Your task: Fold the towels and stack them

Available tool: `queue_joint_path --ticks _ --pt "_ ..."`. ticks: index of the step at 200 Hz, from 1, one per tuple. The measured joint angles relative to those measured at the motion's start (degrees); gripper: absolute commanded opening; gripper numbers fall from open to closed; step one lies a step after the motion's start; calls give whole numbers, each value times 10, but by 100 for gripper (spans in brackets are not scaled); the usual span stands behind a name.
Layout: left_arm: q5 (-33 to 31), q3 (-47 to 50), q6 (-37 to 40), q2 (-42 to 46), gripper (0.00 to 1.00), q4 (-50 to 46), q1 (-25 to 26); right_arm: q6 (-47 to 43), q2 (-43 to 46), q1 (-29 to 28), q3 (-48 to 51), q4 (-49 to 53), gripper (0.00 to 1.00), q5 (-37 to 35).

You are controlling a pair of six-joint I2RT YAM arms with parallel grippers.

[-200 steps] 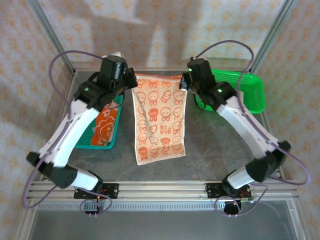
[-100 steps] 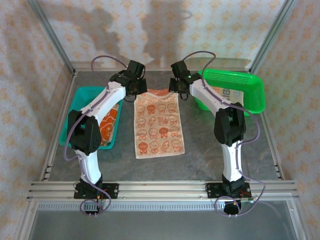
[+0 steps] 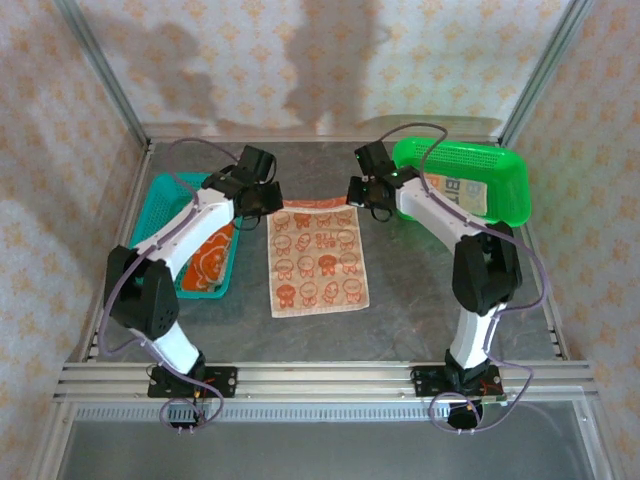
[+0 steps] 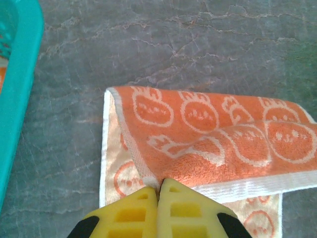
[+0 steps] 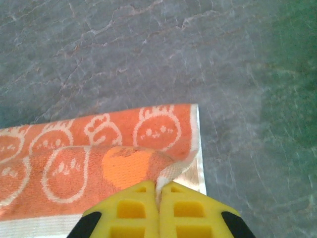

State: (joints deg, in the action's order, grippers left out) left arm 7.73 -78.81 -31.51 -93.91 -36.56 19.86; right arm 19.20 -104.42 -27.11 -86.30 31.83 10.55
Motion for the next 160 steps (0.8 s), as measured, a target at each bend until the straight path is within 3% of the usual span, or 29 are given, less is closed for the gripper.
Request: queue_joint_path --ticks 160 --pt "8 259 -142 228 0 16 101 74 197 -98 247 -33 0 0"
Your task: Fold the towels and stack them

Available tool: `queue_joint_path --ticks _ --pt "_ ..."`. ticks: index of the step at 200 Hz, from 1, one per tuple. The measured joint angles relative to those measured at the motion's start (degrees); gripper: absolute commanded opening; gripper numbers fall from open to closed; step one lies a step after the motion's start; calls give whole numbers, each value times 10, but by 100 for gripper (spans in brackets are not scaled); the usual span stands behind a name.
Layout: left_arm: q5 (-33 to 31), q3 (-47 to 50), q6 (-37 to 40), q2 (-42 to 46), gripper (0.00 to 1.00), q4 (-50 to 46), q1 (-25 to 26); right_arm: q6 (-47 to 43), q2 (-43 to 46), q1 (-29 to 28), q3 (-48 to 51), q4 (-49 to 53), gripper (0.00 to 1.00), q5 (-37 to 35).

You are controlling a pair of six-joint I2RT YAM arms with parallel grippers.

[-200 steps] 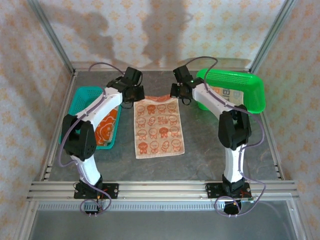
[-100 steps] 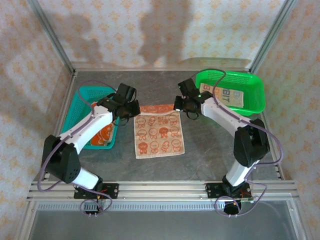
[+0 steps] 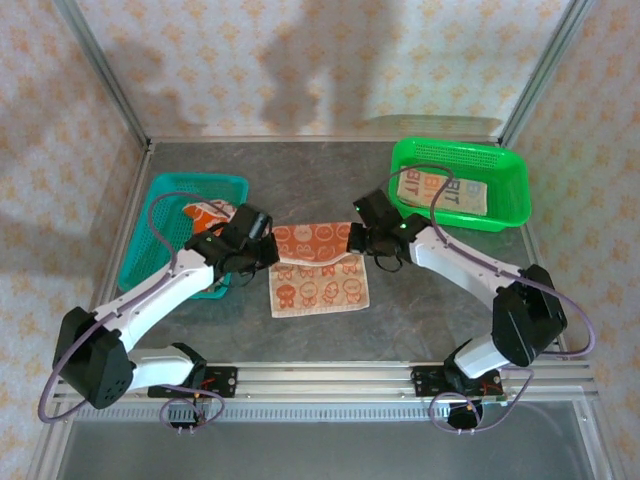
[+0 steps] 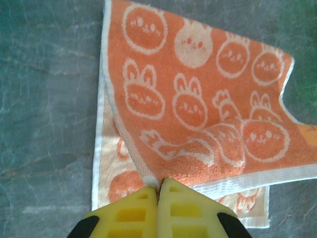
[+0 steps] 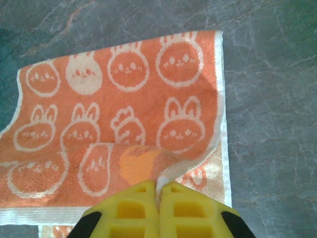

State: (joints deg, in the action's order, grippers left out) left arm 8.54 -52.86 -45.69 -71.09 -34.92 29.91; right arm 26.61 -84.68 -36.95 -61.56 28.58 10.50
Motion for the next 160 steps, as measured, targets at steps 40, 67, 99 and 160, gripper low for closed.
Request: queue_joint_path --ticks 40,67,99,160 --pt "-3 46 -30 39 0 0 15 15 22 -11 43 -1 0 0" --pt "-4 71 -53 69 0 1 29 24 40 -20 61 2 0 -2" --pt "-4 90 -76 91 0 1 48 32 68 -26 73 7 0 -2" --pt "-6 97 -104 119 0 0 69 45 91 -42 77 16 0 -2"
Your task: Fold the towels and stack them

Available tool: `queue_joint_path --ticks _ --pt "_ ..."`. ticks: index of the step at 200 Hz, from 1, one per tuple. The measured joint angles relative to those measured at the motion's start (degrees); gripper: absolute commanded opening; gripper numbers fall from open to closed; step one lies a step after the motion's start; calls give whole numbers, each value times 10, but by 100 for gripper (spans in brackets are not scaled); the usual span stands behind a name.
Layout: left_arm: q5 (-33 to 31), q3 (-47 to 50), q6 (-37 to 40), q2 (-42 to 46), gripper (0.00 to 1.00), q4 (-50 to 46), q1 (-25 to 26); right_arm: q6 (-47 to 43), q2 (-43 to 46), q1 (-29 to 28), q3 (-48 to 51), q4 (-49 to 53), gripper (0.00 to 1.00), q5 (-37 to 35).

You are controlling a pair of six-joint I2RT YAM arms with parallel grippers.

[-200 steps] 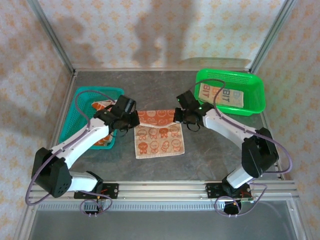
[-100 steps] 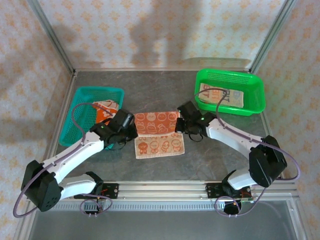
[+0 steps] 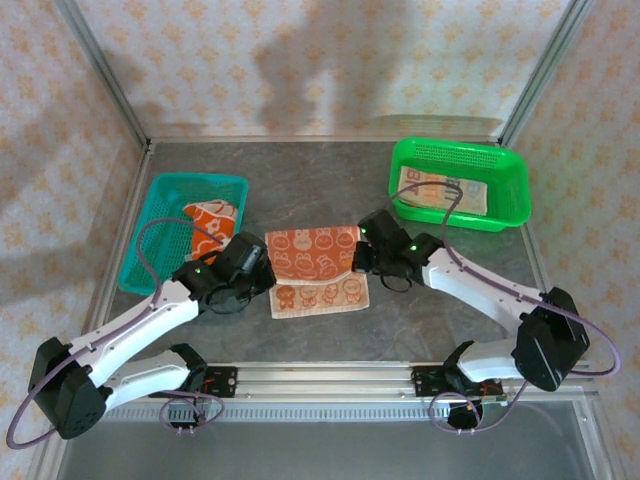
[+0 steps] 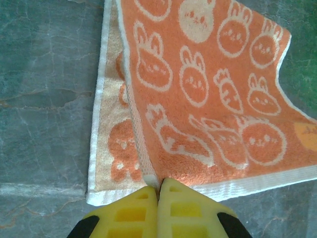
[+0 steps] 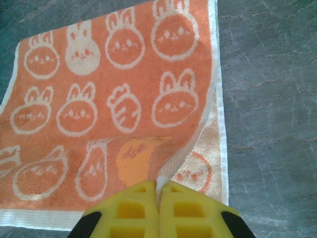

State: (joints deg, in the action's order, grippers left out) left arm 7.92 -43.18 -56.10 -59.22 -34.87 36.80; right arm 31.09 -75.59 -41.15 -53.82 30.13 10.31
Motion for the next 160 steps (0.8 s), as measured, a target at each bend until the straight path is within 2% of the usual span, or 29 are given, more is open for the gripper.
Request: queue_joint_path --ticks 48,85,160 --pt "0 47 -25 7 0 5 21 16 20 -7 48 -1 0 0" --pt "3 99 -44 8 0 48 33 26 20 -16 94 -19 0 1" --pt "3 149 -67 -37 0 116 56 34 -20 -32 138 -67 0 0"
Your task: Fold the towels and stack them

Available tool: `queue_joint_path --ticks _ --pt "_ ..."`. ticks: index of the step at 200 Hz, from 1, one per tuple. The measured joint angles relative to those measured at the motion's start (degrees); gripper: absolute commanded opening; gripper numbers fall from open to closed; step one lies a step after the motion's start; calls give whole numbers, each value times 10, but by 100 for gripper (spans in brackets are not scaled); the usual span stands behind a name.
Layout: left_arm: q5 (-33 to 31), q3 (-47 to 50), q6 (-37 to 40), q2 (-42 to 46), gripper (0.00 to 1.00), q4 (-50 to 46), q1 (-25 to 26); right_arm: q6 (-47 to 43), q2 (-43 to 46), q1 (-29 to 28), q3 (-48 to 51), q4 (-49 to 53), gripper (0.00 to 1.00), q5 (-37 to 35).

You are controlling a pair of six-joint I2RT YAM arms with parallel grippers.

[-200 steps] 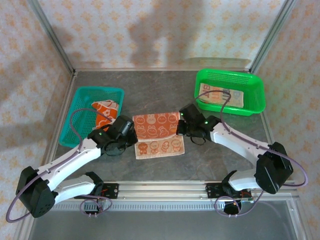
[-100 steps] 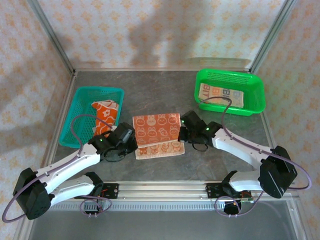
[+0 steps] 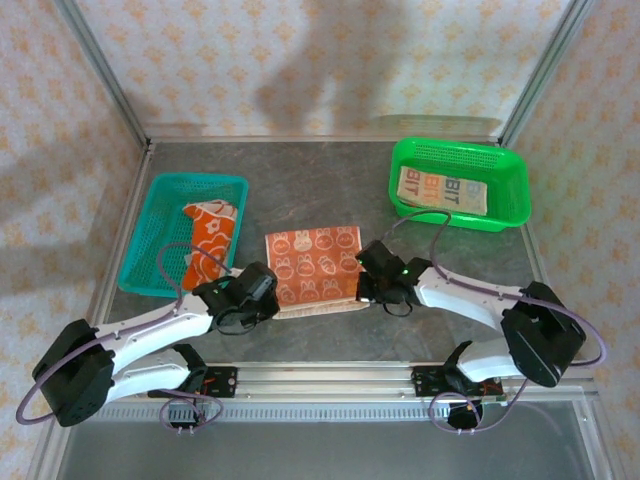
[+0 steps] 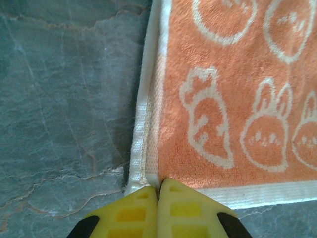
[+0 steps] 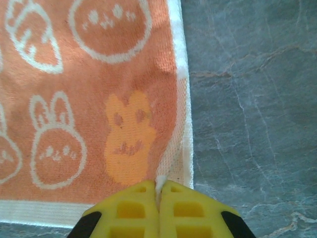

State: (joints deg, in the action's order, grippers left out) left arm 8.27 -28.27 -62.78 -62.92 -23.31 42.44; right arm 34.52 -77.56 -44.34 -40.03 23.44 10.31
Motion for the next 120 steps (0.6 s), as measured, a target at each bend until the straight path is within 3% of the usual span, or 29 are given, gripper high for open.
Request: queue_joint_path --ticks 107,113,120 --pt "-7 -1 -3 0 0 4 16 0 -7 0 9 -6 0 0" --pt "-8 -1 -3 0 1 4 17 0 -7 0 9 -6 3 0" --pt "-8 -1 -3 0 10 4 19 0 -7 0 9 -6 11 0"
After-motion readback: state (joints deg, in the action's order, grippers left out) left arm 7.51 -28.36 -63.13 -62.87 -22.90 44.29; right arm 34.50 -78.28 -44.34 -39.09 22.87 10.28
